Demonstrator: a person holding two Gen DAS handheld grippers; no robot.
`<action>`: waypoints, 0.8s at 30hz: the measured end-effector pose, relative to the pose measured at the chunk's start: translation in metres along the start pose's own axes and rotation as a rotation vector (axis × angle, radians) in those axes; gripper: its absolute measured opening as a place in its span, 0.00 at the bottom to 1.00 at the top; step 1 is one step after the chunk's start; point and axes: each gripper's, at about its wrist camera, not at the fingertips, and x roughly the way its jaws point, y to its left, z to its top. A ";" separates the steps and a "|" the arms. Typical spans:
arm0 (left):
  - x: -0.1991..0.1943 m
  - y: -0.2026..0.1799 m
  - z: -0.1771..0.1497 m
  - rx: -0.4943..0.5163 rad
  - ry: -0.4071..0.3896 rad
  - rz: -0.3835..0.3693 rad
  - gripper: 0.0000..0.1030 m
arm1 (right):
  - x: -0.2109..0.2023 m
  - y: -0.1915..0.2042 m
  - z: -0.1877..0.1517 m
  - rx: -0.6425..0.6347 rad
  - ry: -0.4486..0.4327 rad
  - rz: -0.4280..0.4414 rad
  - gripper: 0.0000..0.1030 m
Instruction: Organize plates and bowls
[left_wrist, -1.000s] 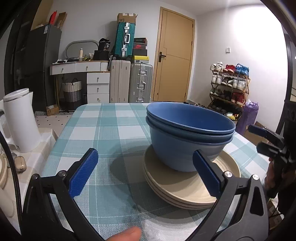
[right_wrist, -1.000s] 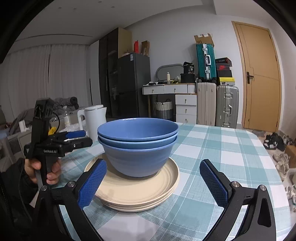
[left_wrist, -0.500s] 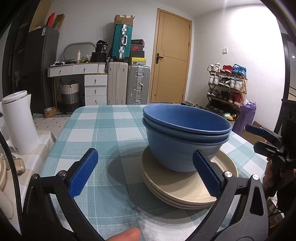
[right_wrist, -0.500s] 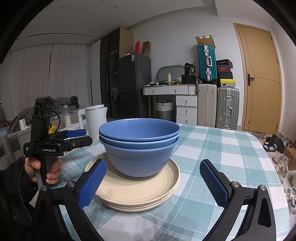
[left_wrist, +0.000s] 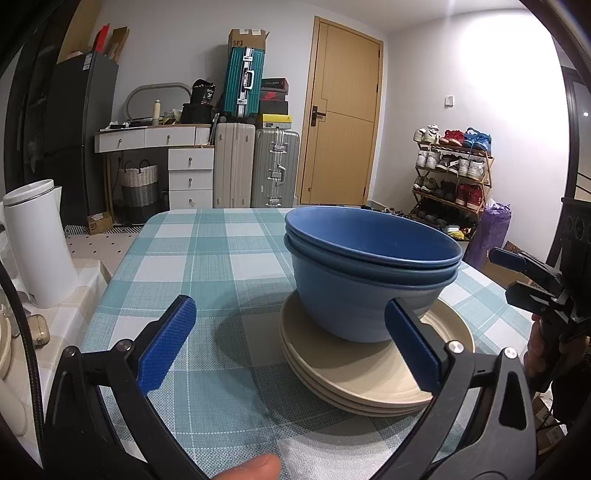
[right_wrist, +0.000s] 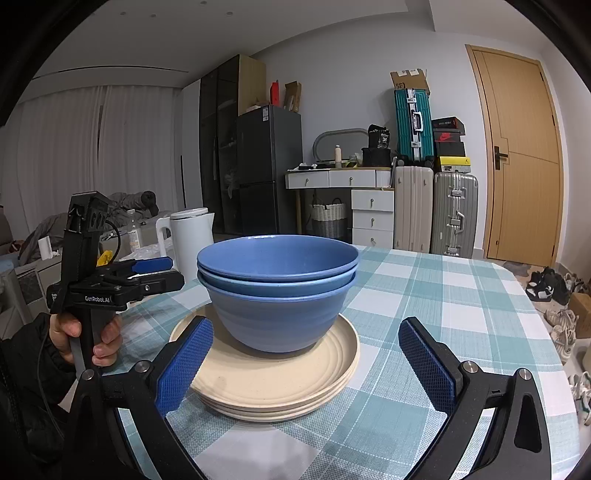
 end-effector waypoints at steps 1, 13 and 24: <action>0.000 0.000 0.000 0.000 0.001 0.001 0.99 | 0.000 0.000 0.000 0.000 0.000 0.000 0.99; 0.001 -0.001 -0.001 -0.003 0.003 -0.005 0.99 | 0.000 -0.001 0.000 0.003 0.002 0.001 0.99; 0.002 -0.001 -0.002 -0.002 0.003 -0.007 0.99 | 0.000 -0.001 0.000 0.002 0.002 0.001 0.99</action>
